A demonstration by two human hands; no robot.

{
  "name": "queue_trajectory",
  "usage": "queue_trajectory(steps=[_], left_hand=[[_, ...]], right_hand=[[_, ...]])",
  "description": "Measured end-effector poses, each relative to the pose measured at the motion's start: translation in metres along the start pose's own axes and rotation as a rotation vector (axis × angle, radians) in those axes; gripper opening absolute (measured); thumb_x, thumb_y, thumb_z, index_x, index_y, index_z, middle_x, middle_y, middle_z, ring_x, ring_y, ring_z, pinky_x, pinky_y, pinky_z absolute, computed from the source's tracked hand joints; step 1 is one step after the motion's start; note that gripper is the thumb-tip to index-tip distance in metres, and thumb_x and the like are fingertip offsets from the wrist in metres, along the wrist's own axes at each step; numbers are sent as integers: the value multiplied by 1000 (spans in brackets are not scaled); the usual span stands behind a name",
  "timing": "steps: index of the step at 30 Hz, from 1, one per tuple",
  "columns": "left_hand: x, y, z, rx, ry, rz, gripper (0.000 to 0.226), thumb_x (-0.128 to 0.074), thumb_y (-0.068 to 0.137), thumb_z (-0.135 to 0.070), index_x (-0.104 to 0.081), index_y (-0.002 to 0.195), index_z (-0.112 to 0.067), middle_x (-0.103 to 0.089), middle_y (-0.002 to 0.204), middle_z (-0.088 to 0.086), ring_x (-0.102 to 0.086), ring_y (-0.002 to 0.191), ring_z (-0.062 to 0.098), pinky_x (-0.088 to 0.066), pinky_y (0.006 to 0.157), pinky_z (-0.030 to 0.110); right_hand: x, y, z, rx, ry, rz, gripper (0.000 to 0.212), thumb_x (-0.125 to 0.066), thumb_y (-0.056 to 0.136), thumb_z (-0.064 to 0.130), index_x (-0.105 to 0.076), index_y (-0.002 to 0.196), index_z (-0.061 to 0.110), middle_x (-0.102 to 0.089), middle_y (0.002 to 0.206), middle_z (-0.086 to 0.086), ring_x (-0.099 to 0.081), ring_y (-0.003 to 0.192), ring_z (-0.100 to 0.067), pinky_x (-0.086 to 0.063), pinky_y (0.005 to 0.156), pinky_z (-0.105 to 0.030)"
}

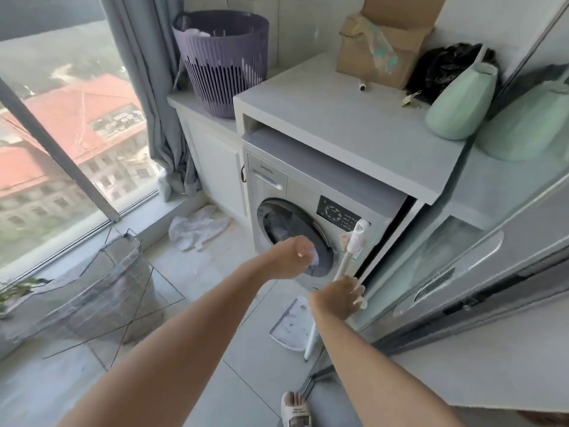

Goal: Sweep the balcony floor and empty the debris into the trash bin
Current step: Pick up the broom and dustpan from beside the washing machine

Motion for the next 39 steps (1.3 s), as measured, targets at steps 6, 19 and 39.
queue_trajectory(steps=[6, 19, 39], left_hand=[[-20, -6, 38, 117, -81, -21, 25, -43, 99, -24, -57, 120, -22, -62, 120, 4, -61, 102, 21, -47, 82, 31], [2, -115, 141, 336, -209, -182, 25, -49, 98, -29, -63, 117, -21, -68, 109, -4, -67, 98, 17, -53, 86, 34], [12, -244, 165, 375, -1108, -168, 35, -44, 101, -27, -53, 123, -1, -64, 112, 22, -65, 97, 30, -50, 98, 40]], right_hand=[[-33, 19, -8, -56, -84, 86, 86, -56, 86, 23, -7, 154, 5, 1, 163, -15, 14, 148, -34, -3, 118, -56], [-51, 4, 0, 351, -210, 95, 27, -60, 92, 40, -70, 104, 17, -71, 94, -3, -66, 87, -26, -55, 76, -37], [-21, -231, 140, 694, 218, 432, 24, -79, 62, 36, -71, 79, 22, -72, 74, 7, -69, 72, -14, -57, 66, -31]])
Point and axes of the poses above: each hand's wrist, its own y-axis towards the middle knuckle, its own x-axis out of the back of the hand, z = x × y, the point moved 2 cm from there along y, towards the middle knuckle
